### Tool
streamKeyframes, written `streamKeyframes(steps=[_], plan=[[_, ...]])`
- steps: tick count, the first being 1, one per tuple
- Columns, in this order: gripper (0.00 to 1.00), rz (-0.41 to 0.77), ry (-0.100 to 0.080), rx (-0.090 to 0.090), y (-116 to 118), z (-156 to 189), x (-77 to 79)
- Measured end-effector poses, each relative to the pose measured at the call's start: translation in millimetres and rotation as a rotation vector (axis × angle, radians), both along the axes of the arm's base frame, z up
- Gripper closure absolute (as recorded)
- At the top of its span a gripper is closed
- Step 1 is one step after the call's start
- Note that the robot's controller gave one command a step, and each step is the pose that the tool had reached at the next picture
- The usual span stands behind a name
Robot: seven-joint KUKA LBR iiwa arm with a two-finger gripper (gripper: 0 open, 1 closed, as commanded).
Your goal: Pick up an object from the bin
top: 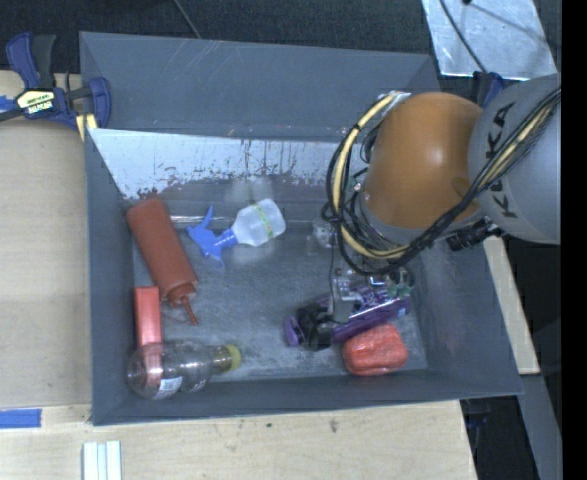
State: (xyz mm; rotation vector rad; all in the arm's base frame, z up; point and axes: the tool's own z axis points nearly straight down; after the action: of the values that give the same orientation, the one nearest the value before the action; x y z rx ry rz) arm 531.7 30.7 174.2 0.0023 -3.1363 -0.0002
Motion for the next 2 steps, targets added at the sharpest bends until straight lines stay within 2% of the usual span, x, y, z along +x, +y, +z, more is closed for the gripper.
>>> streamKeyframes(steps=[1, 2], plan=[[0.00, -0.001, -0.008, 0.000, -0.1, 4.5, 1.8], [0.00, -0.083, -0.012, 0.002, -16.0, -34.9, -7.6]])
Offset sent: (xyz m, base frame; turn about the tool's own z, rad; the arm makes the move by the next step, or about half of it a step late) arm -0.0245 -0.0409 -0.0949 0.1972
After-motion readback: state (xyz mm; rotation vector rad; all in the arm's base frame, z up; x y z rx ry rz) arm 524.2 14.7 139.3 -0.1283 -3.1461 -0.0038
